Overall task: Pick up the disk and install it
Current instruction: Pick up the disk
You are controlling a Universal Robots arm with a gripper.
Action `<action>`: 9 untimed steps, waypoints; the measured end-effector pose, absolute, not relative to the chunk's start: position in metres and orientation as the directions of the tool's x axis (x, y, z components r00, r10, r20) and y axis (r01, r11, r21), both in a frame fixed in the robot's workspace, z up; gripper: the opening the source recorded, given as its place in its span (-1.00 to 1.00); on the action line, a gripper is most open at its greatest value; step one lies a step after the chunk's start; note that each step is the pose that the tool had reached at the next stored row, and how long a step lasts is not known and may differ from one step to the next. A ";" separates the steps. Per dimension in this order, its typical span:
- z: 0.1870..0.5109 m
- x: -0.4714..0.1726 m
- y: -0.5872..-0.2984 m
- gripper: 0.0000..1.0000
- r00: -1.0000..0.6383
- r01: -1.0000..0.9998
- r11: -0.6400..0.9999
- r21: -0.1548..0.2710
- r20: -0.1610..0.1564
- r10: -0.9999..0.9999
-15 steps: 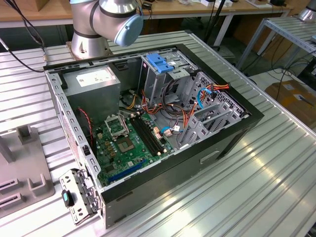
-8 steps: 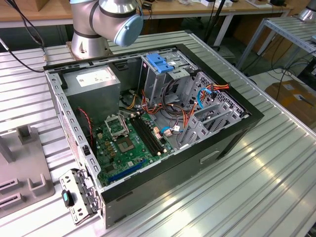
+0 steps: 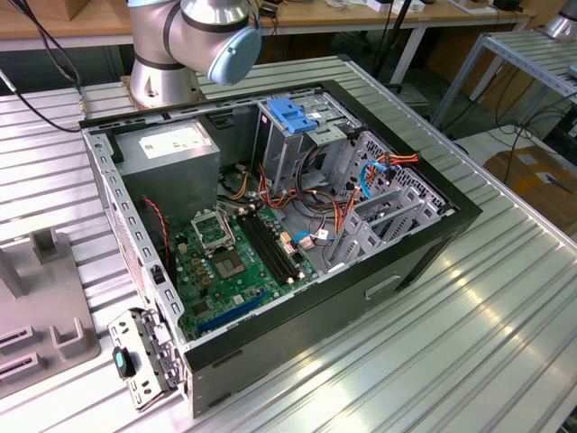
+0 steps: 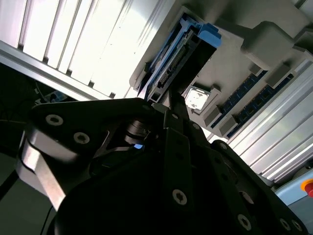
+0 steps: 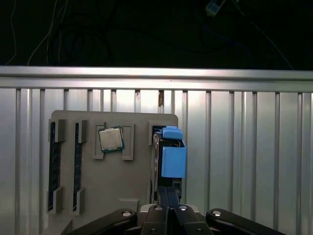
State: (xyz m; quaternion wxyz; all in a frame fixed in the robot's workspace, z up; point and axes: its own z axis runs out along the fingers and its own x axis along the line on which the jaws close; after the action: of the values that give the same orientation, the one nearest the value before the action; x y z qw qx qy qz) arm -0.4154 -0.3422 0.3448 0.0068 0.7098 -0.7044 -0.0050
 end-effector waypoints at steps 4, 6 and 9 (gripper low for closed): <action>0.345 -0.415 -0.342 -0.79 0.008 -1.000 -0.008 0.017 0.003 -1.000; 0.345 -0.415 -0.342 -0.66 0.008 -1.000 -0.008 0.017 0.003 -1.000; 0.345 -0.415 -0.342 -0.17 0.008 -1.000 -0.008 0.017 0.002 -1.000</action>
State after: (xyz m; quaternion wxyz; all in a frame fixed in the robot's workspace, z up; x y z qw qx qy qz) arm -0.4153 -0.3422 0.3447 0.0068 0.7098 -0.7043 -0.0050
